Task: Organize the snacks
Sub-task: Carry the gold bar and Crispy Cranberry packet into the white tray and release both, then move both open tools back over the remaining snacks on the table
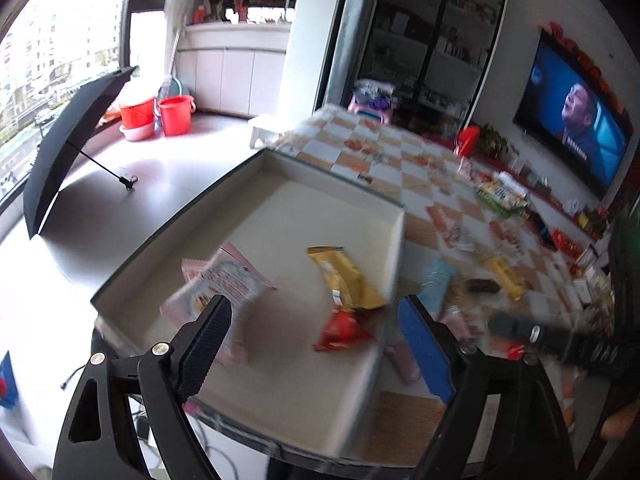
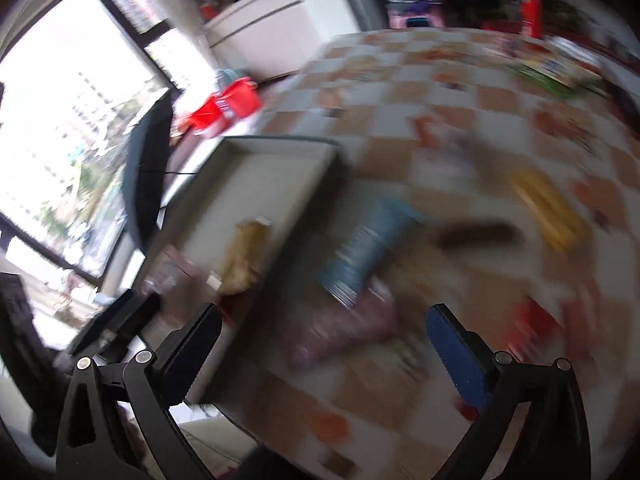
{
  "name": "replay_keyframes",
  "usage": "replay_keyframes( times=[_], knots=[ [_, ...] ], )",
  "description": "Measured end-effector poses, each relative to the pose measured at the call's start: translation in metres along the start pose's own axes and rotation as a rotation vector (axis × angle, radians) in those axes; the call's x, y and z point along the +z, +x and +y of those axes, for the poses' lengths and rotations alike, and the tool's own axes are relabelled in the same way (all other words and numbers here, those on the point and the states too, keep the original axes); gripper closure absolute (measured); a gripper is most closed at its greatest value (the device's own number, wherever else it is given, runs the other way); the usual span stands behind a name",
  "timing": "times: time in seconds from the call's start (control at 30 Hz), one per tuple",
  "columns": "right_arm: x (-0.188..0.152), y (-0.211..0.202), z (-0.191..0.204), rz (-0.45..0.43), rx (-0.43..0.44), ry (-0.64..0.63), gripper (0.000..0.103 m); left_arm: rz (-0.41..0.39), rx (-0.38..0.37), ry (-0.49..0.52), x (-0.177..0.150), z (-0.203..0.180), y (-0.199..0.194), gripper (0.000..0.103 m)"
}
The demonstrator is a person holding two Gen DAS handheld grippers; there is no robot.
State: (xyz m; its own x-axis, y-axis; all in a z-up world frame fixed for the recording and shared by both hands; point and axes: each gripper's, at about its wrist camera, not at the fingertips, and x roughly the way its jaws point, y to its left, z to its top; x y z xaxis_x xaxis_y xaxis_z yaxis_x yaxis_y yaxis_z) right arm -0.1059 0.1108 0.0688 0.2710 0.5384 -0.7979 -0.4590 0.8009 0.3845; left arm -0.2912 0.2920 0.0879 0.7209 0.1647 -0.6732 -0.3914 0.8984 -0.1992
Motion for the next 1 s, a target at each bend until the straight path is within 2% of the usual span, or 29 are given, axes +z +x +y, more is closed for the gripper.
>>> replay_keyframes(
  times=[0.13, 0.27, 0.33, 0.43, 0.57, 0.63, 0.7, 0.73, 0.87, 0.9, 1.0],
  knots=[
    [-0.038, -0.031, -0.031, -0.077, -0.164, 0.045, 0.0, -0.073, -0.057, 0.004, -0.022, -0.025, -0.034, 0.015],
    [-0.081, -0.059, -0.059, -0.158, -0.305, 0.113, 0.0, -0.14, -0.084, 0.079, -0.049, -0.059, -0.062, 0.015],
    [-0.093, -0.061, -0.07, -0.15, -0.348, 0.13, 0.0, -0.161, -0.108, 0.12, -0.064, -0.076, -0.072, 0.015],
    [-0.101, -0.053, -0.08, -0.116, -0.369, 0.156, 0.0, -0.157, -0.128, 0.123, -0.073, -0.084, -0.081, 0.015],
    [-0.111, -0.044, -0.077, -0.114, -0.445, 0.115, 0.0, -0.219, -0.059, 0.097, -0.073, -0.08, -0.101, 0.015],
    [-0.111, -0.035, -0.072, -0.115, -0.494, 0.055, 0.0, -0.309, 0.03, 0.077, -0.072, -0.075, -0.115, 0.015],
    [-0.115, -0.033, -0.072, -0.145, -0.482, 0.042, 0.0, -0.369, 0.072, 0.07, -0.071, -0.071, -0.125, 0.015],
    [-0.116, -0.032, -0.073, -0.16, -0.483, 0.041, 0.0, -0.377, 0.069, 0.07, -0.071, -0.07, -0.127, 0.015],
    [-0.122, -0.032, -0.071, -0.214, -0.487, 0.029, 0.0, -0.293, -0.064, 0.044, -0.07, -0.065, -0.123, 0.015],
    [-0.122, -0.032, -0.071, -0.218, -0.487, 0.028, 0.0, -0.249, -0.108, 0.018, -0.072, -0.061, -0.118, 0.015],
    [-0.121, -0.032, -0.072, -0.217, -0.486, 0.029, 0.0, -0.186, -0.194, 0.0, -0.077, -0.055, -0.111, 0.015]
  ],
)
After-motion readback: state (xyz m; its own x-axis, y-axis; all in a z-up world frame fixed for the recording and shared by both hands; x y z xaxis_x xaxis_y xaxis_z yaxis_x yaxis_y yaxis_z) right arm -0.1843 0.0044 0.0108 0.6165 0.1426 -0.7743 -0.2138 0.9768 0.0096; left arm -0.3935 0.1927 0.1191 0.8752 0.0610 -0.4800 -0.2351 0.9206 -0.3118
